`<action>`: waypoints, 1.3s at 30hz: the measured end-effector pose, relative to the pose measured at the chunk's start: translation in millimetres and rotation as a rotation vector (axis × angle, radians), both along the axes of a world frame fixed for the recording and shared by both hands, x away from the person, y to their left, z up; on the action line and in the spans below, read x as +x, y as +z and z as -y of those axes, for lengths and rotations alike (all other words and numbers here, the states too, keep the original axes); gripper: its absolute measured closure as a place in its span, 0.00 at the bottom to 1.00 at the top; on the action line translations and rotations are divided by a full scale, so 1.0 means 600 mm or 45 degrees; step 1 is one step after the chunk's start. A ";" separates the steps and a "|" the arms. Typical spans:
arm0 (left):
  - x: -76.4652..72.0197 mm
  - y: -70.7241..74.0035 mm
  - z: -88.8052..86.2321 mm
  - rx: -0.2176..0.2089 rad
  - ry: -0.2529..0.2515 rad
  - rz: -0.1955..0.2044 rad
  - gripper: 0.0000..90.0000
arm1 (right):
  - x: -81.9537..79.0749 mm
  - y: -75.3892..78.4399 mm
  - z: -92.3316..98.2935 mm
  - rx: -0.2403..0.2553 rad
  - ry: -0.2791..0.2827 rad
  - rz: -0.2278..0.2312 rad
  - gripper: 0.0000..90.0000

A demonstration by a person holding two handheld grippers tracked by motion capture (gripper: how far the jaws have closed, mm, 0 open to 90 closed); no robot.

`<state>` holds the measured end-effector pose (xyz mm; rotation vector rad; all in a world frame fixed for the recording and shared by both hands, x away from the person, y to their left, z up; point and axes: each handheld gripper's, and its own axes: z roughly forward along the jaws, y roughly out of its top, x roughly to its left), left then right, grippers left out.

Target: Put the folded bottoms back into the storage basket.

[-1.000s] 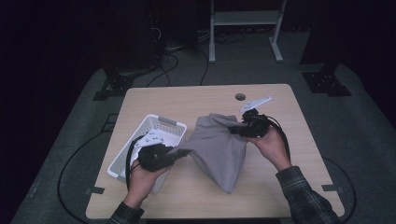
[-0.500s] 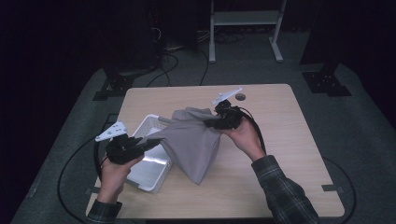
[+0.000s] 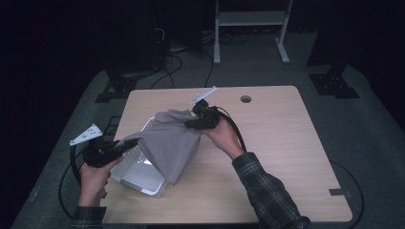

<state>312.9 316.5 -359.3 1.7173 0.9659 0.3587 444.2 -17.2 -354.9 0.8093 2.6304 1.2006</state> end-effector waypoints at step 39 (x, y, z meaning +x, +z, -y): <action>0.028 -0.084 -0.050 0.211 0.037 -0.139 0.72 | 0.016 -0.091 -0.105 -0.046 0.040 -0.097 0.73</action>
